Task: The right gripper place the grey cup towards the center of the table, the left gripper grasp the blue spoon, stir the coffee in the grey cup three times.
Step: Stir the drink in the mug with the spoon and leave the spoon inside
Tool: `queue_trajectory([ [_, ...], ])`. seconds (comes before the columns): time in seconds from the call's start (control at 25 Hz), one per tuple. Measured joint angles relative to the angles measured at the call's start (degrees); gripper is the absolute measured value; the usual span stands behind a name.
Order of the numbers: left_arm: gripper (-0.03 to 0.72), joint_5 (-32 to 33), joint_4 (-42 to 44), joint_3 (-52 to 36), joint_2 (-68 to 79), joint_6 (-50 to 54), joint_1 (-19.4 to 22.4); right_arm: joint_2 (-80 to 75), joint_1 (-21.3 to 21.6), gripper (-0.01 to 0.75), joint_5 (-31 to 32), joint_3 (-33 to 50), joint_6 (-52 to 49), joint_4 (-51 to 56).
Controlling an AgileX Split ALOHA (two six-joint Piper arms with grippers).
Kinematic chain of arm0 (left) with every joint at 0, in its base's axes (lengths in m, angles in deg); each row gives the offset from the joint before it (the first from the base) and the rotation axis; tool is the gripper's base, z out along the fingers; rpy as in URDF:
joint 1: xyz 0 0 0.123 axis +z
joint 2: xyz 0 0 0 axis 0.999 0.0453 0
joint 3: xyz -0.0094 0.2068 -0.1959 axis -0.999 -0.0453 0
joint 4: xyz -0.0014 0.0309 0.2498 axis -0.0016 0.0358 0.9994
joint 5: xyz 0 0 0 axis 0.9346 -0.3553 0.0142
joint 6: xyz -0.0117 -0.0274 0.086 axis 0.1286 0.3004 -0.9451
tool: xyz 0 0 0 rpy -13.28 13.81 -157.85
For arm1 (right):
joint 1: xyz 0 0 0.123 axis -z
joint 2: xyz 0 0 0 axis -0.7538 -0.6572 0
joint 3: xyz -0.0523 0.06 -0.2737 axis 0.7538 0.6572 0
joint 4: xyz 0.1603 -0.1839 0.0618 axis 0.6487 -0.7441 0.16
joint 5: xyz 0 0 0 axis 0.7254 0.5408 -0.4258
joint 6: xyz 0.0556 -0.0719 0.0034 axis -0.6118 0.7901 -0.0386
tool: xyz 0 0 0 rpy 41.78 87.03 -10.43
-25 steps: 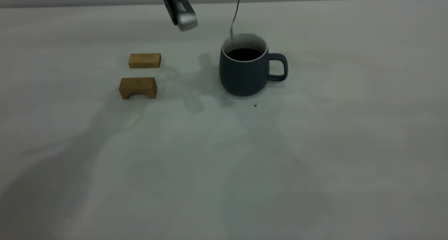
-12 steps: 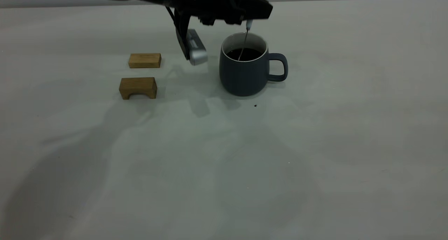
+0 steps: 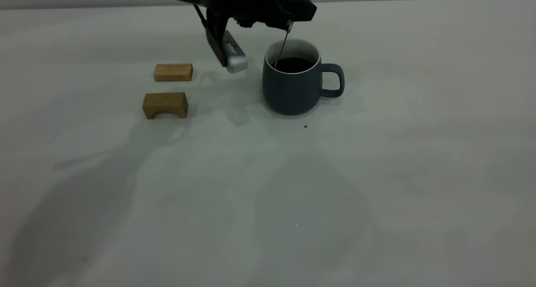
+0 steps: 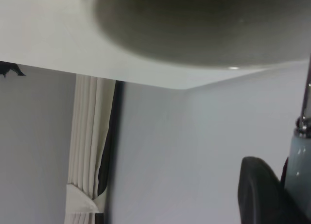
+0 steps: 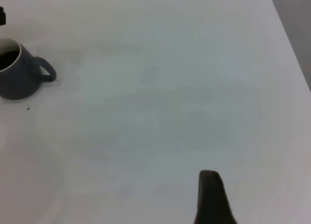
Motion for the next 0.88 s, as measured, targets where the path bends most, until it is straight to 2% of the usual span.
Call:
queue_trajectory([
  [0.2, 0.129, 1.7, -0.18, 2.27, 2.12, 0.0, -1.65, 0.0, 0.0, 0.535, 0.0, 0.0, 0.0, 0.0],
  [0.4, 0.129, 6.98, 0.36, 2.11, 2.93, 0.0, -3.12, 0.0, 0.0, 0.535, 0.0, 0.0, 0.0, 0.0],
  [0.56, 0.129, 10.19, 0.69, 0.79, 2.93, 0.0, -2.47, 0.0, 0.0, 0.535, 0.0, 0.0, 0.0, 0.0],
  [0.88, 0.127, 10.11, 3.04, 0.53, 2.93, -0.05, 0.95, 0.0, 0.0, 0.535, 0.0, 0.0, 0.0, -0.1],
])
